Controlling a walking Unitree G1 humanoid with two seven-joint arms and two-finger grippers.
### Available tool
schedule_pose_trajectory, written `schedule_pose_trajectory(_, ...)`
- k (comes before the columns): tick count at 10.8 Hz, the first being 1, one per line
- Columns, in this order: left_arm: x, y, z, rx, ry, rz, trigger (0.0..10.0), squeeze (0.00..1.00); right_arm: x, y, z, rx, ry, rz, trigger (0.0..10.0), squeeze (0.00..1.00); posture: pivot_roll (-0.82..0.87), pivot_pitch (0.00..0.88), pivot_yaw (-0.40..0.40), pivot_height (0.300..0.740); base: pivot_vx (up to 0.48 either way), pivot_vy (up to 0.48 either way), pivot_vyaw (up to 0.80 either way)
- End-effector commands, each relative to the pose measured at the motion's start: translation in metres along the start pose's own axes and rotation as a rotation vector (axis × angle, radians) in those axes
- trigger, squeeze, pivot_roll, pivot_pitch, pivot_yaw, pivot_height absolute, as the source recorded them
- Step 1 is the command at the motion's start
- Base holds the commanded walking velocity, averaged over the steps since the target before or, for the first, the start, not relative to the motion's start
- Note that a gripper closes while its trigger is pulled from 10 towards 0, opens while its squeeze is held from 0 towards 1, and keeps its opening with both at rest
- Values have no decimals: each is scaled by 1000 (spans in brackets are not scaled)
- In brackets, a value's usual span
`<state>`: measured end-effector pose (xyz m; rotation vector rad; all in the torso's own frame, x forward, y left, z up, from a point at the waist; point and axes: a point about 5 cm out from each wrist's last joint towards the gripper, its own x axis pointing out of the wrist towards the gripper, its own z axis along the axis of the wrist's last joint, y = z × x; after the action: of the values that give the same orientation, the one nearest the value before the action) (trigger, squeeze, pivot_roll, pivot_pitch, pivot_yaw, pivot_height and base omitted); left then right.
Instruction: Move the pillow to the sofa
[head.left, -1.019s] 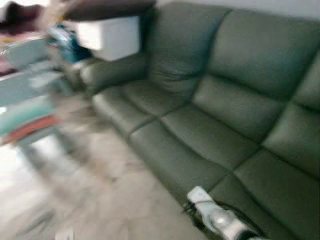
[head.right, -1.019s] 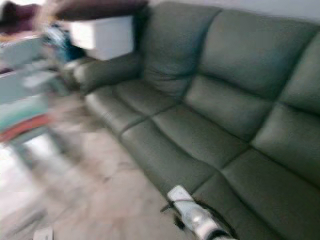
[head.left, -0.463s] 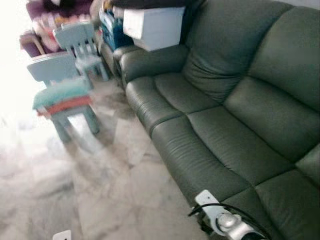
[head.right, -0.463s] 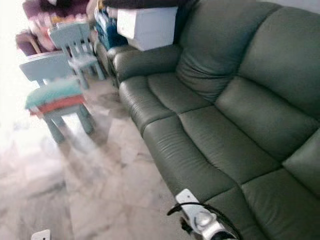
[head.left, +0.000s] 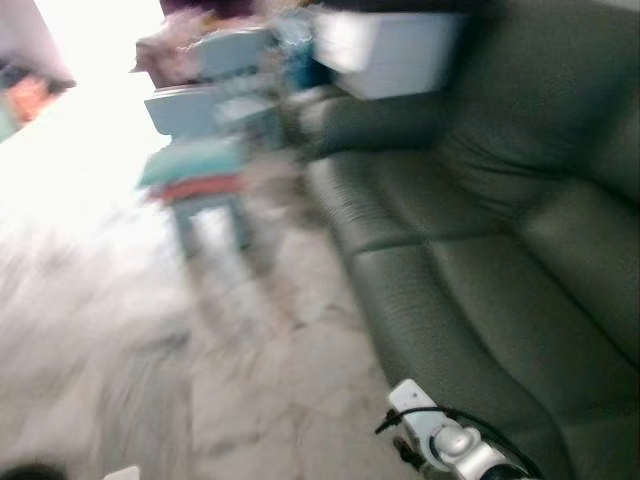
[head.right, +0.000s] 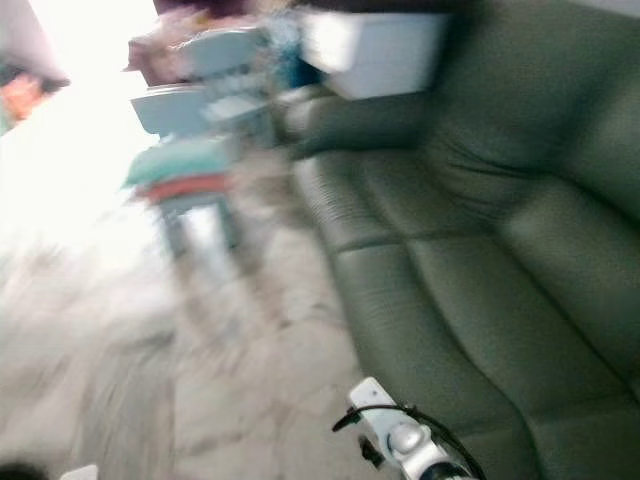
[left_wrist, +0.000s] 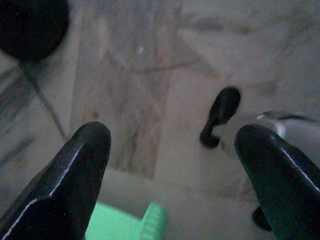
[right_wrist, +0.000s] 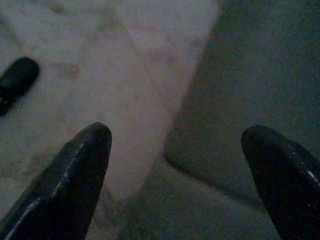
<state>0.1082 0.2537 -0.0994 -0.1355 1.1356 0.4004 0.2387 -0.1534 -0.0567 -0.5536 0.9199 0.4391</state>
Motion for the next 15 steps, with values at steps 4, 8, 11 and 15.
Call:
schedule_pose_trajectory(4, 1, 2, 8, -15, -21, -1, 10000, 0, 1, 5, 5, 4, -21, 16, 10000, 0, -84, 0, 28, 740, 0, 0, 800)
schedule_pose_trajectory(8, 1, -5, 10, -26, -33, -38, 10000, 0, 1, 7, -4, 436, -38, -79, 10000, 0, -85, 0, 32, 740, 0, 0, 0)
schedule_pose_trajectory(11, 1, -9, 36, -93, -132, -95, 10000, 0, 1, 14, -9, 731, -29, -87, 10000, 0, -93, 0, 43, 740, 0, 0, 0)
schedule_pose_trajectory(15, 1, -13, 43, -105, -157, -128, 10000, 0, 2, 13, -7, 680, -27, -78, 10000, 0, -98, 0, 46, 740, 0, 0, 0)
